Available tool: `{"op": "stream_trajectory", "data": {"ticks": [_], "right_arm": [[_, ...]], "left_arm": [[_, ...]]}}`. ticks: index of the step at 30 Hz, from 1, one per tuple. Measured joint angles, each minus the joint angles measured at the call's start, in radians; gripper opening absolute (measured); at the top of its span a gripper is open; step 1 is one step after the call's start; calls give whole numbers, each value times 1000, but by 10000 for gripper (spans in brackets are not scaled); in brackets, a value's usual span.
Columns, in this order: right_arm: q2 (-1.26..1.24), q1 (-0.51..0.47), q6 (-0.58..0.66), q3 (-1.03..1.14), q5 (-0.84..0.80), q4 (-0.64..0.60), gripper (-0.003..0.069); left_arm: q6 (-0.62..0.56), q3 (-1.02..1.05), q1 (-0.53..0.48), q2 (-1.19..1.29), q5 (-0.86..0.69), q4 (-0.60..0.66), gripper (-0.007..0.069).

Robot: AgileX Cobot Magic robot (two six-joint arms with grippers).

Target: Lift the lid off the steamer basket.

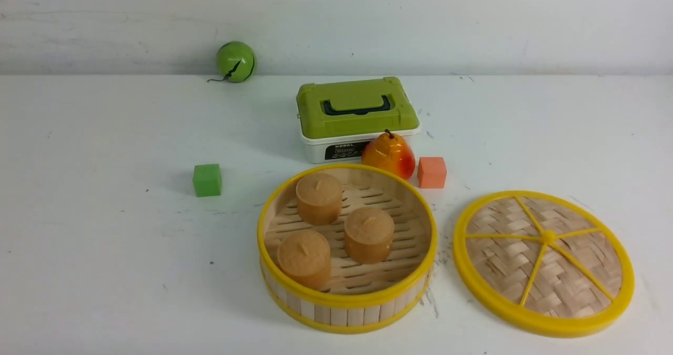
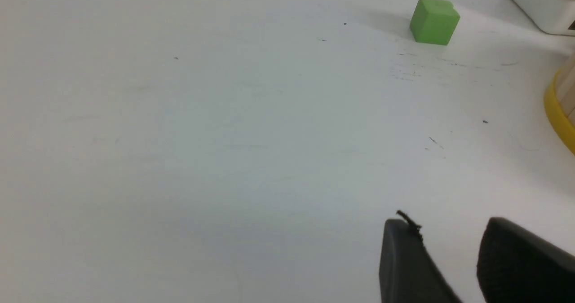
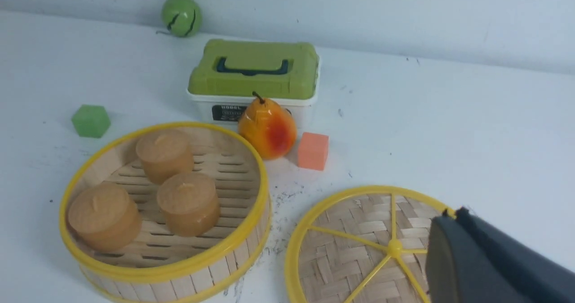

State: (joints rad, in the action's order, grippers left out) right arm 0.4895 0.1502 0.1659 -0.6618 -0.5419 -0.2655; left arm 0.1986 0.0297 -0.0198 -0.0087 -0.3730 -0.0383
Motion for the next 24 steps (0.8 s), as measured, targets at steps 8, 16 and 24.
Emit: {"op": "stream_trajectory", "data": {"ticks": [8,16,24], "right_arm": [[-156,0,0,22,-66,0,-19],[-190,-3,0,136,48,83,-18],[-386,-129,-199,550,281,208,-18]], "left_arm": [[0,0,0,0,0,0,239],[0,0,0,0,0,0,239],[0,0,0,0,0,0,239]]}}
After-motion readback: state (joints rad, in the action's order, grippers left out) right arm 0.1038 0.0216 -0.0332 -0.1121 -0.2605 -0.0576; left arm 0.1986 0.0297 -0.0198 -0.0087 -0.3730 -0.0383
